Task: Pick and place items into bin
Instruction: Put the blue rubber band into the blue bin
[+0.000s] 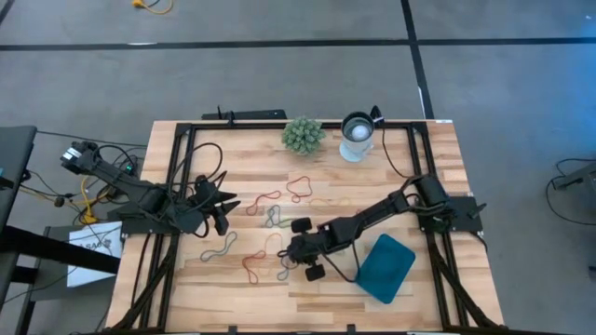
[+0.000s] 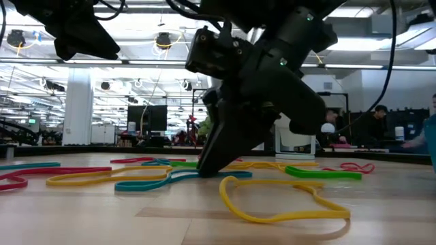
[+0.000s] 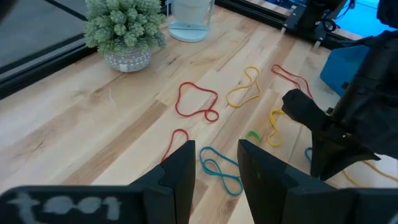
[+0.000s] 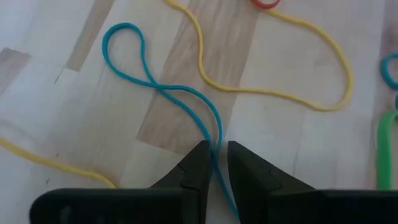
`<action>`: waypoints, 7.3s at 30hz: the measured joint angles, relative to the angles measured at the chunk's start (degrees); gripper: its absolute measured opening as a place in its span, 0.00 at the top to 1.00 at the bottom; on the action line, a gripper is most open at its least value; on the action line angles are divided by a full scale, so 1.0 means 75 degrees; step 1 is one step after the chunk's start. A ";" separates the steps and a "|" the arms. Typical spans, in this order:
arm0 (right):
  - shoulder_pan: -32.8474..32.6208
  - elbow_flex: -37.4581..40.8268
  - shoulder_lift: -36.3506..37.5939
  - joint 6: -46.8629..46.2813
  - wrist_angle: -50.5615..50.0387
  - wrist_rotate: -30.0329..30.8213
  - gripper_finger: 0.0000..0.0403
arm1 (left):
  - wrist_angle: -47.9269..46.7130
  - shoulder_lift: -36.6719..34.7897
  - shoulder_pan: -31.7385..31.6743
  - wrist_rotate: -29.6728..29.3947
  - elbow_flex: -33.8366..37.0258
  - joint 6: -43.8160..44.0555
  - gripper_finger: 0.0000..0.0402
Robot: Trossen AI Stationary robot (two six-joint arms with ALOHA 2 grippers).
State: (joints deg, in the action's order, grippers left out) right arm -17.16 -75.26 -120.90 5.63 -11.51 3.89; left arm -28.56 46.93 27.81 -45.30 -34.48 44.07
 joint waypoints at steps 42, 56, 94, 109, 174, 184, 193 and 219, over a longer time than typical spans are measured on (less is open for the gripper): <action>-0.2988 0.0257 0.4613 -0.8418 -0.8332 0.1245 1.00 | -0.0061 0.0001 0.0001 -0.0817 0.0000 -0.0131 0.73; -0.4932 0.0259 0.4616 -1.1745 -0.8872 0.0506 1.00 | -0.0061 0.0001 0.0001 -0.1055 -0.0002 -0.0128 0.73; -0.3317 0.1218 0.2780 -0.7379 -0.6082 0.0403 1.00 | -0.0242 0.0004 0.0000 -0.1003 -0.0003 -0.0096 0.73; -0.3118 0.1979 0.2780 -0.6345 -0.4761 -0.0444 0.93 | -0.0259 0.0004 0.0002 -0.1005 -0.0003 -0.0062 0.73; -0.1991 0.1973 0.6210 -0.4080 -0.3311 0.4273 0.75 | -0.1101 0.5016 0.0487 0.3976 -0.0432 0.3744 1.00; -0.1991 0.1973 0.6552 -0.3883 -0.3305 0.4666 0.75 | 0.1215 0.4969 0.0197 0.2481 -0.2730 -0.0028 1.00; -0.2372 0.1973 0.7349 -0.4245 -0.3993 0.4697 0.75 | 0.4231 0.5095 -0.0885 0.3630 -0.3693 -0.3764 1.00; -0.2559 0.1973 0.8078 -0.5296 -0.5668 0.5897 0.75 | 0.5355 1.1698 -0.2060 0.8394 -0.9342 -0.4436 1.00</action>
State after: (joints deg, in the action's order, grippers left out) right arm -36.36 -60.47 -60.31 -34.09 -54.02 48.12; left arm 11.61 134.66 12.36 17.66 -104.54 10.81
